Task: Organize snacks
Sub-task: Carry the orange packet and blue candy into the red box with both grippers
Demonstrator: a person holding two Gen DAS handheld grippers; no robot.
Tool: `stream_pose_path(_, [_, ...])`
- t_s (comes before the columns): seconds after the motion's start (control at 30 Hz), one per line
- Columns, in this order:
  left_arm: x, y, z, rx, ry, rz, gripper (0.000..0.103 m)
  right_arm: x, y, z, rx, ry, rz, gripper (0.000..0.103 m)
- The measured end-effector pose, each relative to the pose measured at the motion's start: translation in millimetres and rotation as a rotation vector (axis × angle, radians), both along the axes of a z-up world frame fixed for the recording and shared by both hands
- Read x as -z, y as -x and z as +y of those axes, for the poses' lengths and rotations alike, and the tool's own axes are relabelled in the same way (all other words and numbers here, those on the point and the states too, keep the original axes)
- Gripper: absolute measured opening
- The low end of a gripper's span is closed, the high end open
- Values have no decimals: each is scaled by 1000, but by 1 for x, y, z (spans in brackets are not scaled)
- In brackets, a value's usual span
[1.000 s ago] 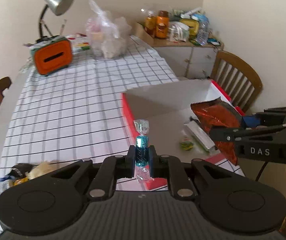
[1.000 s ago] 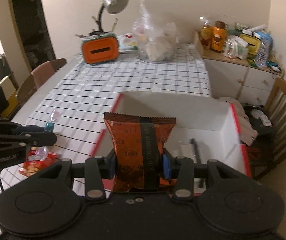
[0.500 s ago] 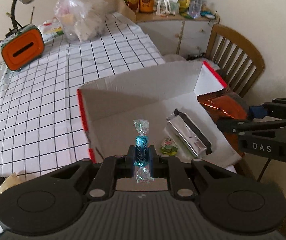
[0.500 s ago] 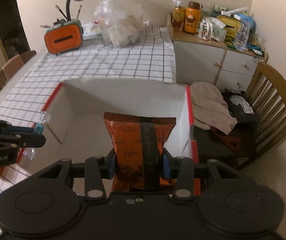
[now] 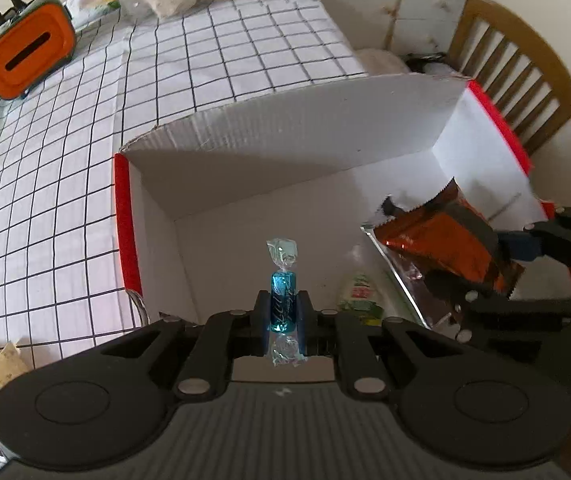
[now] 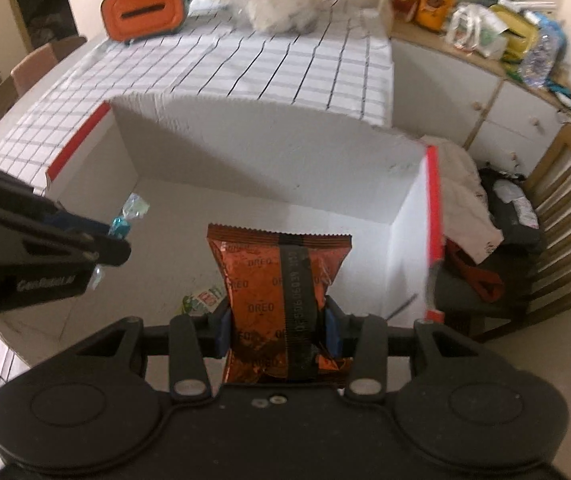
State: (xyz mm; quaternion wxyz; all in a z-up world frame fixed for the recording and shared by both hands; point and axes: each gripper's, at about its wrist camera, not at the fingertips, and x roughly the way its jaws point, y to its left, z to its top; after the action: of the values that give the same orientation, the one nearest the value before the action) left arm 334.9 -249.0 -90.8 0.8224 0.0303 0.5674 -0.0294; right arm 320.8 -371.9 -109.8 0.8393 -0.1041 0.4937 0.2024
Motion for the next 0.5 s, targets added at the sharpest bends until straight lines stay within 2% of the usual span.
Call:
stream_pose_path(0.23, [12,-13,-6,1,-34,83,12,16,-9,12,-56,76,50,43])
stream_pose_path(0.5, [24,-19,-13,28,-64,139,12,17,-9,14,-63,84,50,43])
